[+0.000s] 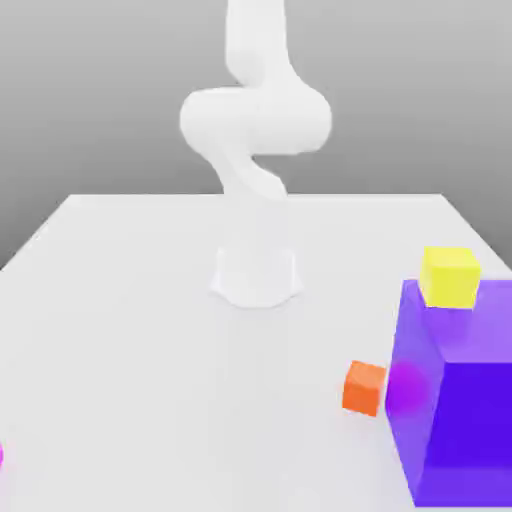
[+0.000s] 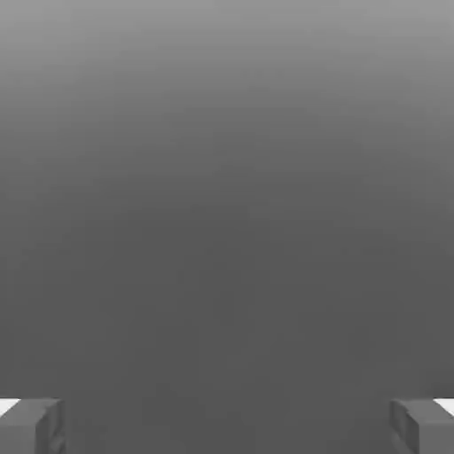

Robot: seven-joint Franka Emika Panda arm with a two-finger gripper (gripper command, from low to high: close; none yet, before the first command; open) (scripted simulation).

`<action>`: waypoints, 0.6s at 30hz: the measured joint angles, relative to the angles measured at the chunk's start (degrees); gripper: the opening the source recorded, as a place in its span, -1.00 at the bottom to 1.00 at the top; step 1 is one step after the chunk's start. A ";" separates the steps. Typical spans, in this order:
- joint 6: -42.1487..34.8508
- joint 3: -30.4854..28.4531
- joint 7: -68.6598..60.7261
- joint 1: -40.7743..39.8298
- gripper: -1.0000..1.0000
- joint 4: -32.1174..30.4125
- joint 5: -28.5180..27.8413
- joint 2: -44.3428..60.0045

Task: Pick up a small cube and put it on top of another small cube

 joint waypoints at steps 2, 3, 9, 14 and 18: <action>1.09 -0.88 2.09 -1.47 0.00 0.40 0.46 4.42; 1.61 -1.41 3.13 -2.05 0.00 0.59 0.63 6.54; 4.70 -4.23 8.96 -5.94 0.00 1.73 1.99 19.02; 7.25 -6.89 13.61 -8.90 0.00 2.67 3.43 29.39; 9.28 -8.97 17.04 -11.90 0.00 3.43 4.98 37.73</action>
